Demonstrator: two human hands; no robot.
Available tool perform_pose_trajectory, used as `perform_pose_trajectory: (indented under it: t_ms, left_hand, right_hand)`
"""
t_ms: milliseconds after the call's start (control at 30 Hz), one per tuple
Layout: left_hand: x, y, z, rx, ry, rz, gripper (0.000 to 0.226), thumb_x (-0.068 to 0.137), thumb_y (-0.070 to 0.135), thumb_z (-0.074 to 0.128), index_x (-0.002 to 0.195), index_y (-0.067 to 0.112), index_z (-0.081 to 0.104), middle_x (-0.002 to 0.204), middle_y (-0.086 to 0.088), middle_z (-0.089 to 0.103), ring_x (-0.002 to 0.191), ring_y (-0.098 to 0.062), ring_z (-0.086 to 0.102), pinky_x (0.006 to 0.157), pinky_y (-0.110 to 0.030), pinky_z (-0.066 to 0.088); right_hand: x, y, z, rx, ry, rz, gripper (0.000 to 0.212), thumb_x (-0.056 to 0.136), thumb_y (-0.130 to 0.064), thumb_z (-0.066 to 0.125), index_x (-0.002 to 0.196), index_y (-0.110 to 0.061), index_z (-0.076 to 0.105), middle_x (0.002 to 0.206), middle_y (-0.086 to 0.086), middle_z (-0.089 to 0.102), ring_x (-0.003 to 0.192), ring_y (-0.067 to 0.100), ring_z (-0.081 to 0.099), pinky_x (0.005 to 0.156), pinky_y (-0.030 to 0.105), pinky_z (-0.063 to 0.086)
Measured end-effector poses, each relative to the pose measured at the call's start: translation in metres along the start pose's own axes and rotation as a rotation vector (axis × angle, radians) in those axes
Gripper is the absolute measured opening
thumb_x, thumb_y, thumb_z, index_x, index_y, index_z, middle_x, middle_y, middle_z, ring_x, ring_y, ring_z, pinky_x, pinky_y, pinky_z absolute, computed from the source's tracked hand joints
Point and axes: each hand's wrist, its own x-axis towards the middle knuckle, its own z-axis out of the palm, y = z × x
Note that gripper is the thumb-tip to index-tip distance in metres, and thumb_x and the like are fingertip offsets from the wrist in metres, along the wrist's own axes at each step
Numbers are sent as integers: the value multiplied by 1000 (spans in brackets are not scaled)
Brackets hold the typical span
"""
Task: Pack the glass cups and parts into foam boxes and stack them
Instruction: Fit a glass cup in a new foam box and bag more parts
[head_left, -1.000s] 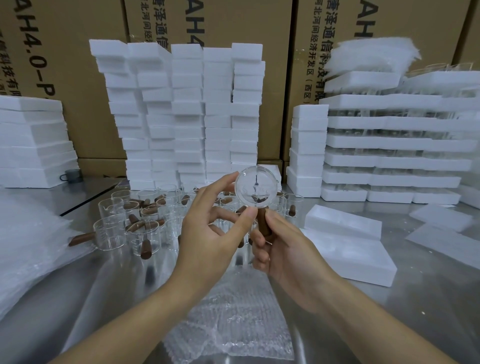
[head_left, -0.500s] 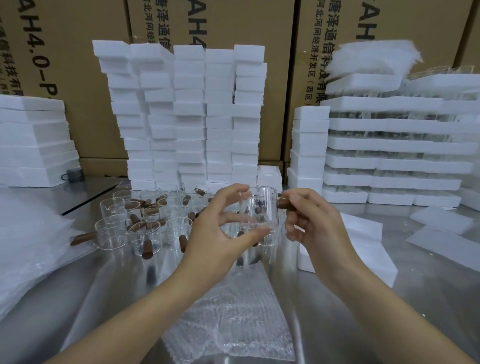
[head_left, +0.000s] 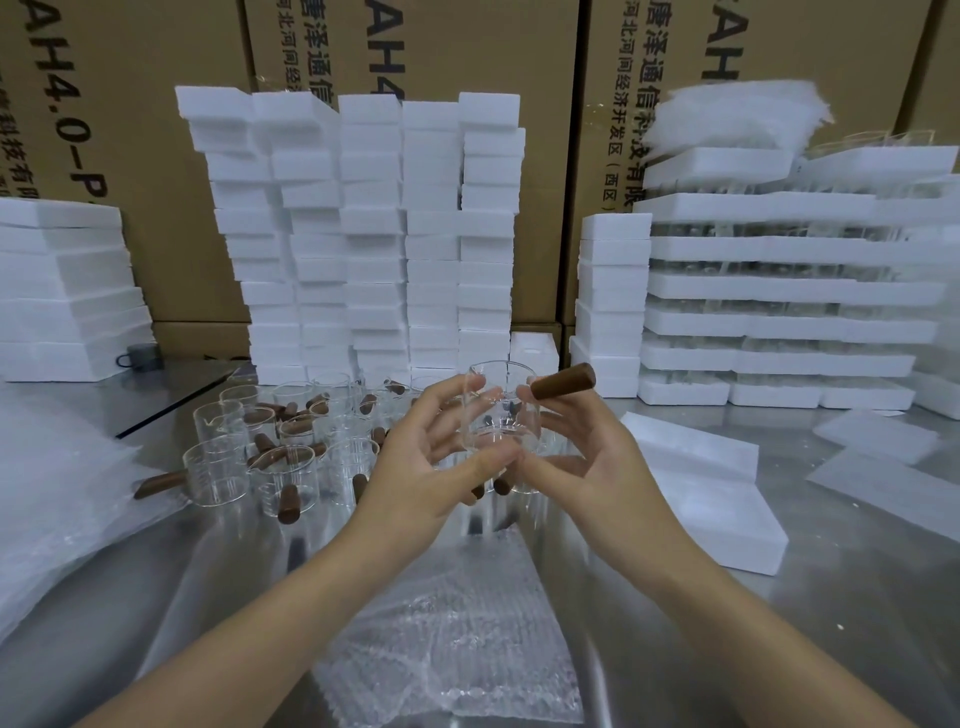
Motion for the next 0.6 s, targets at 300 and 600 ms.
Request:
perform_pose_trajectory:
  t_ms: [300, 600]
  left_hand:
    - [3, 0, -6, 234, 43, 107, 72, 76, 48, 90, 138, 64, 57, 131, 34, 65, 118, 1, 67, 85, -26, 61]
    - [4, -3, -6, 50, -39, -11, 67, 73, 48, 92, 131, 47, 60, 134, 12, 75, 122, -17, 73, 108, -57, 53]
  right_hand:
    - [5, -8, -18, -166, 46, -98, 56, 82, -29, 90, 131, -39, 65, 131, -15, 68, 130, 9, 61, 103, 38, 53]
    - [3, -4, -15, -126, -21, -74, 60, 86, -31, 82, 141, -37, 59, 137, -16, 66, 135, 4, 57, 107, 31, 50]
